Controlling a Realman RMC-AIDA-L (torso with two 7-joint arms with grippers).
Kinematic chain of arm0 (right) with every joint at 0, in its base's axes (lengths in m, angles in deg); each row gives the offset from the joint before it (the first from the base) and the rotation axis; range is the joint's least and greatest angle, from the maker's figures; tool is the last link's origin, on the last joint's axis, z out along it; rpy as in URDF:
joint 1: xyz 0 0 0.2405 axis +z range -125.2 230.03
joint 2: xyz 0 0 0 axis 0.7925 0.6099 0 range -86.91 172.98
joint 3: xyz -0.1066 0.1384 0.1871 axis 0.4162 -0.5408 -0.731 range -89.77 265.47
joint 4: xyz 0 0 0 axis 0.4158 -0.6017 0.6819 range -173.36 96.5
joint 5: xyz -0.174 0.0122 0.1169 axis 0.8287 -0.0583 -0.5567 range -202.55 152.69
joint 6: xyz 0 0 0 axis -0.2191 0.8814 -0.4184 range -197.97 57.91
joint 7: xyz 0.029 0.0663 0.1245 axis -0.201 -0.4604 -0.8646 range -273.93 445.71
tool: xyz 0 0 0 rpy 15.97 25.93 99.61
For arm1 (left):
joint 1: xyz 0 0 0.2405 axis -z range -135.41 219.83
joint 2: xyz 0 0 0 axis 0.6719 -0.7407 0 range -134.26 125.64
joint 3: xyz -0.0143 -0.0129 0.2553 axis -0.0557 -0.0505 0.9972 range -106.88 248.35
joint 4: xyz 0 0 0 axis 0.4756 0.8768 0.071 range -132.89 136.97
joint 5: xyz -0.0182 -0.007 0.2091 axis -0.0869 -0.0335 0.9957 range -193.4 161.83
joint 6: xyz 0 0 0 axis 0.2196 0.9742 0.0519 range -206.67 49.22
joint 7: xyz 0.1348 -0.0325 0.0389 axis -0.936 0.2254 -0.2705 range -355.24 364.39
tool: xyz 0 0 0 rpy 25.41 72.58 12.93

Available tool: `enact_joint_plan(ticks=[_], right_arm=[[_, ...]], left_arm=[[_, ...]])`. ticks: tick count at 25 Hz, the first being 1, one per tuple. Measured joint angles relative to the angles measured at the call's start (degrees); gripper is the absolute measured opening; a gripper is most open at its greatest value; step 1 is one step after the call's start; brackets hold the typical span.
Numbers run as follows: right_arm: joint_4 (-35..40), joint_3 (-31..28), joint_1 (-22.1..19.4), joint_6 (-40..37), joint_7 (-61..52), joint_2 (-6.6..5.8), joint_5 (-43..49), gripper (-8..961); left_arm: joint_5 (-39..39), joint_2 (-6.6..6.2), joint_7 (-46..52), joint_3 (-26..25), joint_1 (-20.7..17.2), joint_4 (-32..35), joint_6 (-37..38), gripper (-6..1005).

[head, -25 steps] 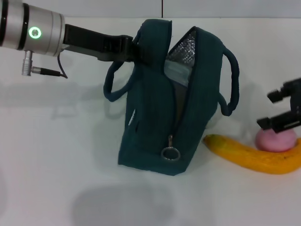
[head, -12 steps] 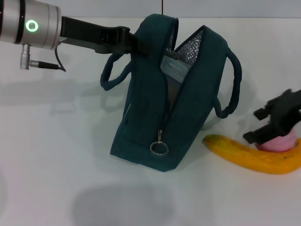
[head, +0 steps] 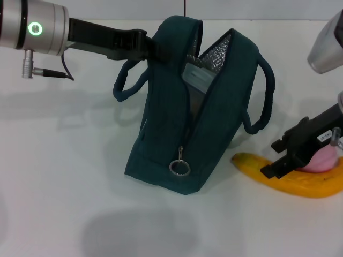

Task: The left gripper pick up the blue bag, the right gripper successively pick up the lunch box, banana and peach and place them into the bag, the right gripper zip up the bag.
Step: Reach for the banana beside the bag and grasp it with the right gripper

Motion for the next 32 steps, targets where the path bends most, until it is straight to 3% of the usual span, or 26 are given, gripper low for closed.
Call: enact_joint_plan(ticks=[28,32], right_arm=[[-5.4,5.4,1.2,4.1,-0.5,0.25,0.5,686],[-5.4,5.9,1.2,3.8,-0.5,0.12,0.4,543]], left_arm=[[0.0,0.18,-0.5,0.0,-0.5,0.0,-0.4,55],[0.0,0.26,-0.6,0.0,-0.5,0.0,-0.4,55]])
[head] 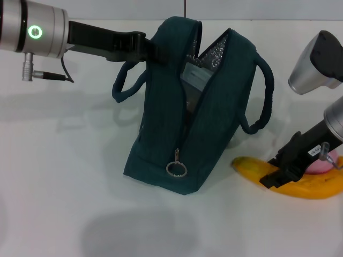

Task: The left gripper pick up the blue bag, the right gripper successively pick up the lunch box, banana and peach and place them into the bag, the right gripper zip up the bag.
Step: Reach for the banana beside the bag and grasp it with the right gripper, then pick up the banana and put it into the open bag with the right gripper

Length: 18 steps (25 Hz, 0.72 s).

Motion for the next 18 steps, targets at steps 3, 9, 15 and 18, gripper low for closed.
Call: enact_joint_plan(ticks=[3,9,15,18], right_arm=[[0.0,0.1,0.1,-0.4,0.0,-0.14,0.0,447],[0.0,-0.7,0.0,-0.6,0.0,-0.32,0.2,426],[0.2,-10.2,-0.3,-6.2,1.4,-0.32,-1.7,430],[-0.8,-17.1,-0.5,-9.9,3.1,-0.50,-4.3,433]], left_arm=[[0.0,0.05,0.0,0.0,-0.1,0.0,0.0,55],[0.0,0.13,0.0,0.0,-0.2,0.0,0.1,55],[0.0,0.14,0.1,0.0,-0.1,0.0,0.2,55],[0.0,0.13,0.1,0.1,0.0,0.0,0.2,55]])
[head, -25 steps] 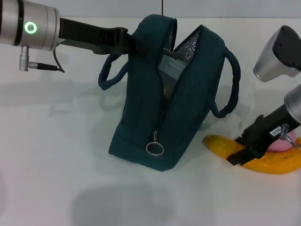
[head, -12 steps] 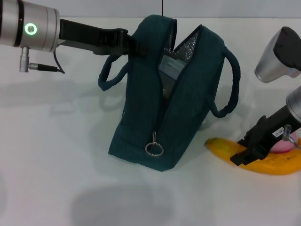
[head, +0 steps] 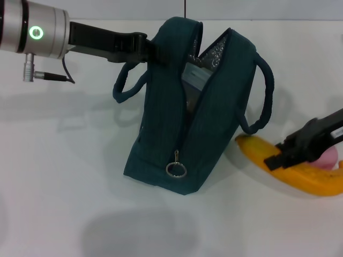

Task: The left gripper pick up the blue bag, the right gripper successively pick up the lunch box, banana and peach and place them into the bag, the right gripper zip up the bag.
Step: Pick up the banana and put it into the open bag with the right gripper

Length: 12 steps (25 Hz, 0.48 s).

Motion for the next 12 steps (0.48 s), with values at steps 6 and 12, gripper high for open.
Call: enact_joint_plan(ticks=[6,12], right_arm=[[-6.8,-12.2,0.2,-8.3,1.9,-2.37,-6.0,437],[-17.2,-13.7,0.3,-17.6,5.5,-6.15,-23.6,442]], left_arm=[[0.0,-0.01,0.1,0.0,0.4,0.0,-0.1,55],[0.0,-0.08,0.1,0.1,1.0,0.0,-0.2,55]])
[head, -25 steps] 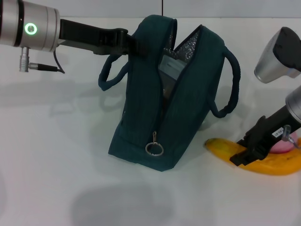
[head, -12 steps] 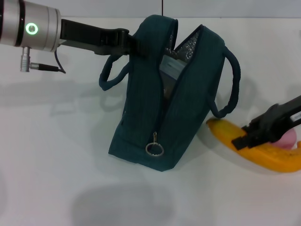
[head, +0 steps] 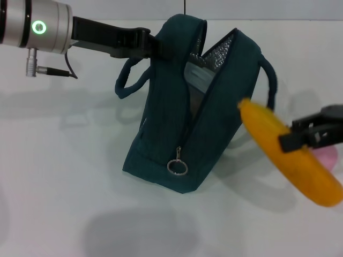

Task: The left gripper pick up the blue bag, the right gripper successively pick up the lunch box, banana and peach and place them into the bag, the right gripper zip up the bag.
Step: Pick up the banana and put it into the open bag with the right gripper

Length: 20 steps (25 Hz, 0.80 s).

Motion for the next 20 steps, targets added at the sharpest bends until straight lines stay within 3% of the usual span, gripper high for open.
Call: enact_joint_plan(ticks=[3,7,16,20], right_arm=[[-2.3,-0.1,-0.4,-2.7,4.8,-0.38,-7.8,444],[-5.7,-0.2,-0.4,-5.0,14.8,0.30,-16.1,447],[-7.8,0.9,-2.1,-6.4,49.6,5.78,-23.1,454],[-8.3,3.2,-2.1,-4.8,57.5,6.90,-23.5,457]], left_arm=[[0.0,0.02,0.1,0.1,0.2,0.0,0.0,55],[0.0,0.08,0.1,0.2,0.4,0.0,0.0,55],[0.0,0.59,0.0,0.2,-0.2,0.0,0.3,55],[0.0,0.80,0.0,0.2,-0.2,0.0,0.4,54]])
